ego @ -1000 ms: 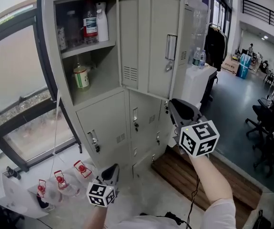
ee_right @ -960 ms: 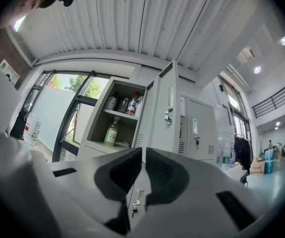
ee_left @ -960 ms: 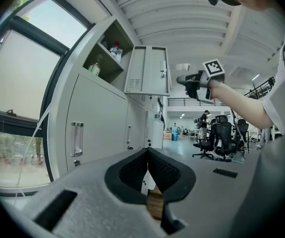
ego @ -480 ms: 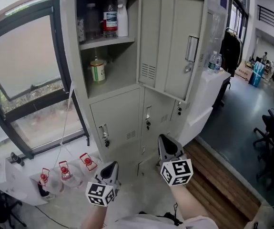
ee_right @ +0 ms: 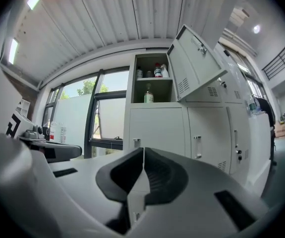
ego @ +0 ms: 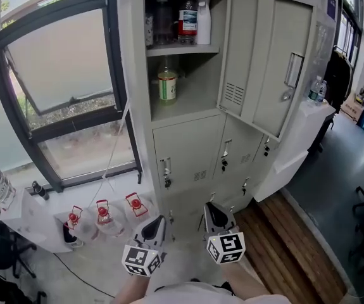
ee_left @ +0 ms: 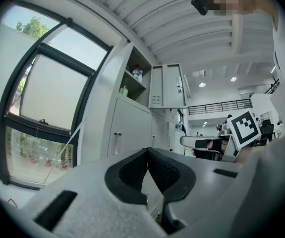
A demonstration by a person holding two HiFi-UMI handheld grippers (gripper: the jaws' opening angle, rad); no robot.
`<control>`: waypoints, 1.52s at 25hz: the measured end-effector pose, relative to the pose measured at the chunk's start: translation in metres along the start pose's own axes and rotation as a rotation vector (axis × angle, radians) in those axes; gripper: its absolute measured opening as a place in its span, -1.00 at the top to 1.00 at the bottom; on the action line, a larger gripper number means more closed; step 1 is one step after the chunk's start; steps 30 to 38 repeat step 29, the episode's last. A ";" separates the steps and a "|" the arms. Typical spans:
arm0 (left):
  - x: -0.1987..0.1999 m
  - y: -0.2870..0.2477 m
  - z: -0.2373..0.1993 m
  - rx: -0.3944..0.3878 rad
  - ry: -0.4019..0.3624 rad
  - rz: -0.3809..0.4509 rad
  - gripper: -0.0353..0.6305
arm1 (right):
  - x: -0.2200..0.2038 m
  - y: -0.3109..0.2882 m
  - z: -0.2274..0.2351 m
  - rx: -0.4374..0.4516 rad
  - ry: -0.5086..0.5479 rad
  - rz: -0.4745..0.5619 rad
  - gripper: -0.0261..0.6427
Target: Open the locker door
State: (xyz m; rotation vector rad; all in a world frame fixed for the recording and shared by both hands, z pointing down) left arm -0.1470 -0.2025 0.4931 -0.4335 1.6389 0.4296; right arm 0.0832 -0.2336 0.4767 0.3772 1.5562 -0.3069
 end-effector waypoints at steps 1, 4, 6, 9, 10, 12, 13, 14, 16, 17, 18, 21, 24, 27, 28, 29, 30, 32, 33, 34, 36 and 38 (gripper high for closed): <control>-0.001 0.003 -0.001 0.011 0.000 0.001 0.88 | -0.003 -0.001 -0.006 0.012 -0.008 -0.004 0.87; -0.002 0.011 -0.007 0.040 0.003 0.000 0.88 | -0.010 -0.001 -0.019 0.041 -0.022 -0.018 0.88; -0.002 0.016 -0.009 0.052 0.003 0.000 0.88 | -0.013 0.000 -0.027 0.052 -0.015 -0.026 0.88; -0.003 0.019 -0.011 0.061 0.003 -0.003 0.88 | -0.015 0.000 -0.034 0.056 -0.004 -0.033 0.88; -0.004 0.019 -0.012 0.062 0.004 -0.004 0.88 | -0.016 0.000 -0.035 0.056 -0.005 -0.033 0.88; -0.006 0.020 -0.013 0.062 0.018 -0.005 0.88 | -0.017 -0.001 -0.036 0.055 -0.008 -0.032 0.88; -0.006 0.020 -0.014 0.062 0.031 -0.003 0.88 | -0.018 0.000 -0.037 0.054 -0.008 -0.033 0.88; -0.007 0.021 -0.014 0.062 0.043 0.000 0.88 | -0.019 0.000 -0.038 0.052 -0.009 -0.035 0.88; -0.007 0.021 -0.015 0.063 0.048 0.004 0.88 | -0.020 0.001 -0.039 0.049 -0.014 -0.040 0.88; -0.006 0.020 -0.015 0.063 0.044 0.004 0.88 | -0.020 0.001 -0.039 0.047 -0.017 -0.041 0.88; -0.006 0.020 -0.015 0.061 0.042 0.004 0.88 | -0.020 0.001 -0.039 0.045 -0.018 -0.041 0.88; -0.006 0.018 -0.017 0.057 0.045 0.005 0.88 | -0.020 0.001 -0.039 0.037 -0.016 -0.042 0.88; -0.006 0.017 -0.019 0.054 0.064 0.008 0.88 | -0.021 0.000 -0.039 0.026 -0.019 -0.046 0.88; -0.006 0.016 -0.019 0.052 0.064 0.008 0.88 | -0.020 -0.001 -0.040 0.021 -0.022 -0.044 0.88; -0.006 0.015 -0.019 0.051 0.063 0.008 0.88 | -0.020 -0.001 -0.040 0.020 -0.021 -0.043 0.88; -0.005 0.015 -0.019 0.050 0.062 0.008 0.88 | -0.020 -0.001 -0.040 0.019 -0.019 -0.042 0.88; -0.005 0.015 -0.019 0.050 0.062 0.008 0.88 | -0.020 -0.001 -0.040 0.019 -0.019 -0.042 0.88; -0.005 0.015 -0.019 0.050 0.062 0.008 0.88 | -0.020 -0.001 -0.040 0.019 -0.019 -0.042 0.88; -0.005 0.015 -0.019 0.050 0.062 0.008 0.88 | -0.020 -0.001 -0.040 0.019 -0.019 -0.042 0.88; -0.005 0.015 -0.019 0.050 0.062 0.008 0.88 | -0.020 -0.001 -0.040 0.019 -0.019 -0.042 0.88; -0.005 0.015 -0.019 0.050 0.062 0.008 0.88 | -0.020 -0.001 -0.040 0.019 -0.019 -0.042 0.88; -0.005 0.015 -0.019 0.050 0.062 0.008 0.88 | -0.020 -0.001 -0.040 0.019 -0.019 -0.042 0.88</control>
Point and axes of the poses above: the fingertips, and each gripper's own axes: y backward along the fingers, z to its right, x out of its top, the point moved 9 cm from there along y, backward along the fingers, and after that the axes turned 2 degrees about y, right-handed, at the moved point
